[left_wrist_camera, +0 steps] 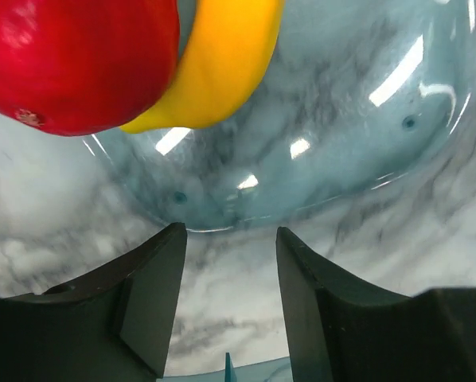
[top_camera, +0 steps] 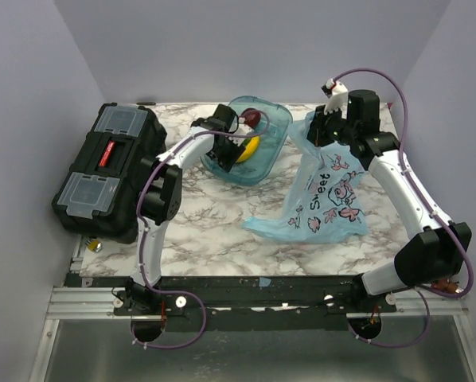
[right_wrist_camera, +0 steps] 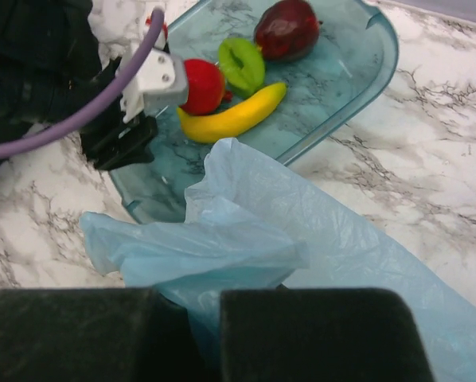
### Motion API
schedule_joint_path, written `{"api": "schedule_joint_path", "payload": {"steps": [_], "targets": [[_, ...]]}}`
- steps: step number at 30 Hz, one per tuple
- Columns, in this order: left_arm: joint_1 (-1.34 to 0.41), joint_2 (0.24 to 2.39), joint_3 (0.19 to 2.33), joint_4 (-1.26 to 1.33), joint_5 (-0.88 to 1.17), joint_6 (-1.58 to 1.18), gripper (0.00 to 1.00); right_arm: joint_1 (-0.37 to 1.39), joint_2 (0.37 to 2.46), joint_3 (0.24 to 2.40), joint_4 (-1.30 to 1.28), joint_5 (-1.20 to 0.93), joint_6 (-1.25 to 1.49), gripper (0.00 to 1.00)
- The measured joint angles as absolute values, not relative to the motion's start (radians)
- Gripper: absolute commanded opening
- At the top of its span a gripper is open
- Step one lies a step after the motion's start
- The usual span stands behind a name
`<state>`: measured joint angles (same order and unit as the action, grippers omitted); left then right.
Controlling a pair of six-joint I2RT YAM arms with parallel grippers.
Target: Place the fake fruits into the plastic bag and tie a complex knot
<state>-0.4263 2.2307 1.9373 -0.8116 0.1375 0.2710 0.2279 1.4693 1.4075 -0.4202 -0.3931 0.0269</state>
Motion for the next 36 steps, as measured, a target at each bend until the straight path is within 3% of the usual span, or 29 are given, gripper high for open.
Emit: {"api": "schedule_joint_path", "payload": {"steps": [3, 9, 12, 18, 21, 25, 29, 31, 36], "targets": [[-0.413, 2.172, 1.817, -0.821, 0.135, 0.286, 0.51, 0.214, 1.465, 1.407, -0.402, -0.400, 0.078, 0.01], [-0.361, 2.010, 1.650, -0.835, 0.211, 0.311, 0.70, 0.189, 1.454, 1.403, -0.371, -0.419, 0.138, 0.01], [-0.337, 1.894, 1.604, -0.796, 0.289, 0.307, 0.72, 0.186, 1.451, 1.396, -0.361, -0.445, 0.144, 0.01], [-0.362, 1.863, 1.741, -0.730, 0.377, 0.284, 0.67, 0.186, 1.449, 1.354, -0.338, -0.527, 0.146, 0.01], [-0.368, 1.905, 1.811, -0.709, 0.487, 0.270, 0.74, 0.186, 1.443, 1.335, -0.338, -0.550, 0.133, 0.01], [-0.373, 1.798, 1.588, -0.511, 0.729, 0.147, 0.82, 0.186, 1.427, 1.335, -0.334, -0.551, 0.130, 0.01], [-0.422, 1.623, 1.357, -0.324, 0.828, -0.044, 0.86, 0.186, 1.401, 1.335, -0.309, -0.542, 0.144, 0.01], [-0.474, 1.588, 1.340, -0.258, 0.834, -0.107, 0.93, 0.186, 1.392, 1.335, -0.295, -0.540, 0.163, 0.01], [-0.624, 1.596, 1.361, -0.131, 0.814, -0.249, 0.96, 0.186, 1.388, 1.335, -0.278, -0.540, 0.196, 0.01]]}}
